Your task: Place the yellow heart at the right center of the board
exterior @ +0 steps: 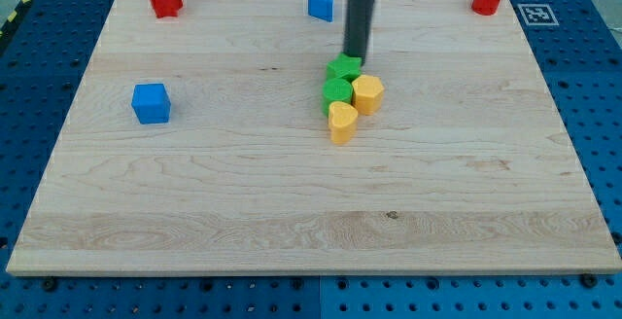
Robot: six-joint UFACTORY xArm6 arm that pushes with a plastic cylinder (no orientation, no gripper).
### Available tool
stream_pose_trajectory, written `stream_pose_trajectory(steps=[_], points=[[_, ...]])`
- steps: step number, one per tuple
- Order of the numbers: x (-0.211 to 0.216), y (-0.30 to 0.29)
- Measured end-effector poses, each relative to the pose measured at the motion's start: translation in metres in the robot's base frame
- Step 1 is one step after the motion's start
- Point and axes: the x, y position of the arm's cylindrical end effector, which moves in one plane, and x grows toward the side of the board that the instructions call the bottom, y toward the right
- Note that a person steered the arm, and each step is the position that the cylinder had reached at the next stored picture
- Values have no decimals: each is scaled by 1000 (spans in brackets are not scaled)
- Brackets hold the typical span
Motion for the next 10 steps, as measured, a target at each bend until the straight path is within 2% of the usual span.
stream_pose_trajectory(steps=[2,4,5,6,8,10], points=[[-25,-42],[-20,-161],[-9,-164],[27,-171],[27,-171],[73,-136]])
